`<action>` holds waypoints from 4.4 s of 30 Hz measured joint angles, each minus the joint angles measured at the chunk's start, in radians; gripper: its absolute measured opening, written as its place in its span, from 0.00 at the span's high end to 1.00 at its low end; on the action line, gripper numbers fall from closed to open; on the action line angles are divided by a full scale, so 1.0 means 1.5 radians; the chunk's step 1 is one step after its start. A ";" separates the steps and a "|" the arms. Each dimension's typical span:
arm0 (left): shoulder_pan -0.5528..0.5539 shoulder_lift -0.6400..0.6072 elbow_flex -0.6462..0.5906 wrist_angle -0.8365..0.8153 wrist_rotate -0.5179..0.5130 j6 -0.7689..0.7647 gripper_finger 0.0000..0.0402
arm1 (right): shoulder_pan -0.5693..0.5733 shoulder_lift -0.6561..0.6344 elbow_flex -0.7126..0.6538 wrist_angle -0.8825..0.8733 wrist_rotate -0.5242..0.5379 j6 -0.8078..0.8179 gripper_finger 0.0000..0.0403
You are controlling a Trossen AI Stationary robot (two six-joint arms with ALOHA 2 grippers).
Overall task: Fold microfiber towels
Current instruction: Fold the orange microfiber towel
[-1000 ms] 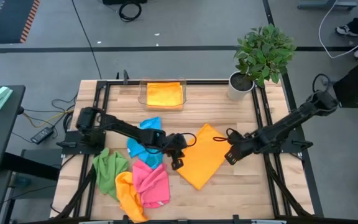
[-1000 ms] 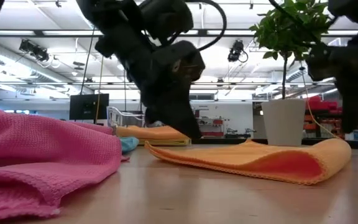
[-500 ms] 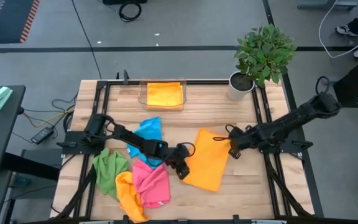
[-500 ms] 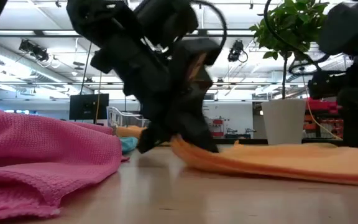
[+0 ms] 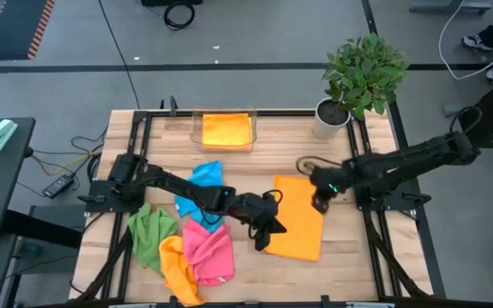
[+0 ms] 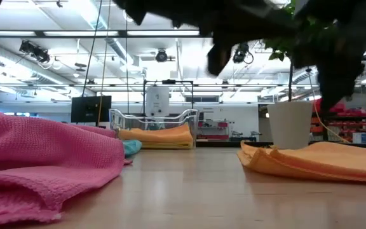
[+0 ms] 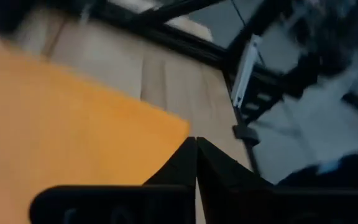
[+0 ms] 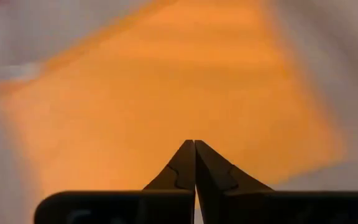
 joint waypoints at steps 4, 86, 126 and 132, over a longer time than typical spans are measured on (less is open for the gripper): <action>-0.017 0.005 0.017 -0.061 0.007 0.206 0.91 | 0.158 0.003 -0.002 0.008 0.058 0.096 0.98; -0.030 0.153 0.016 -0.135 0.054 0.721 0.95 | 0.598 0.395 -0.007 0.407 0.292 -0.010 0.70; 0.144 0.031 0.017 -0.116 -0.029 -0.054 0.99 | 0.531 0.002 -0.044 -0.118 0.334 0.694 1.00; 0.161 0.080 0.017 -0.072 -0.027 -0.055 0.99 | 0.478 0.017 -0.058 -0.109 0.301 0.687 1.00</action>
